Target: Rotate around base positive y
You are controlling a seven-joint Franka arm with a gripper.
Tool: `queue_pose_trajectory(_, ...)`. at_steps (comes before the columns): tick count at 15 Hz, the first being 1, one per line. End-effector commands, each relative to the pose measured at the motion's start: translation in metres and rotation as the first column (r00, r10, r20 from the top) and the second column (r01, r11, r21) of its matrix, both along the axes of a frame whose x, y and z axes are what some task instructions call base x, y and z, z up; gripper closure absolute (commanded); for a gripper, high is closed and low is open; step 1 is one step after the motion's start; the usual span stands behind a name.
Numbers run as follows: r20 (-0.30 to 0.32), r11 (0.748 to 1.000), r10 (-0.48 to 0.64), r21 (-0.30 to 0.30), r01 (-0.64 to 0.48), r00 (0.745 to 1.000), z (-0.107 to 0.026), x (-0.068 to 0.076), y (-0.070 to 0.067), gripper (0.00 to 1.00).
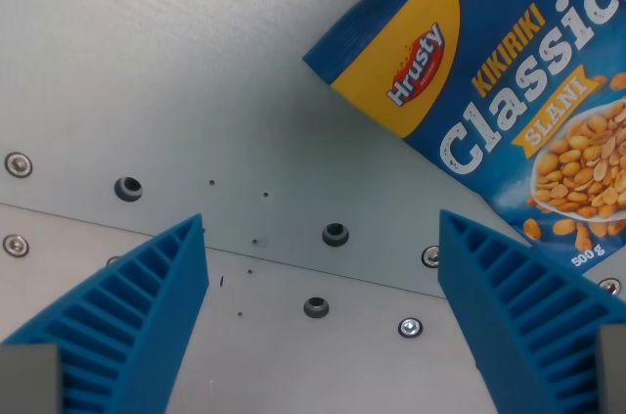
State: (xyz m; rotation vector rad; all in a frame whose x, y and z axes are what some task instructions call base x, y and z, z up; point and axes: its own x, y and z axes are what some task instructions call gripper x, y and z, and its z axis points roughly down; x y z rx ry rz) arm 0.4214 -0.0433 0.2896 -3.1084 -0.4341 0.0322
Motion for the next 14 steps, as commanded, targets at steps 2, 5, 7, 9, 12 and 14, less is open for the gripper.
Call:
queue_pose_trajectory(2,-0.019,1.000,0.000,-0.001,0.000,1.000,0.0028,0.0003,-0.0001,0.00)
queue_pose_trajectory(5,-0.059,1.000,0.000,-0.001,0.000,0.998,0.0028,0.0003,-0.0001,0.00)
queue_pose_trajectory(7,-0.086,1.000,0.000,-0.001,0.000,0.996,0.0028,0.0003,-0.0001,0.00)
queue_pose_trajectory(9,-0.112,1.000,0.000,-0.001,0.000,0.994,0.0028,0.0003,-0.0001,0.00)
queue_pose_trajectory(12,-0.152,1.000,0.000,-0.001,0.000,0.988,0.0028,0.0003,-0.0001,0.00)
queue_pose_trajectory(14,-0.178,1.000,0.000,-0.001,0.000,0.984,0.0028,0.0003,-0.0001,0.00)
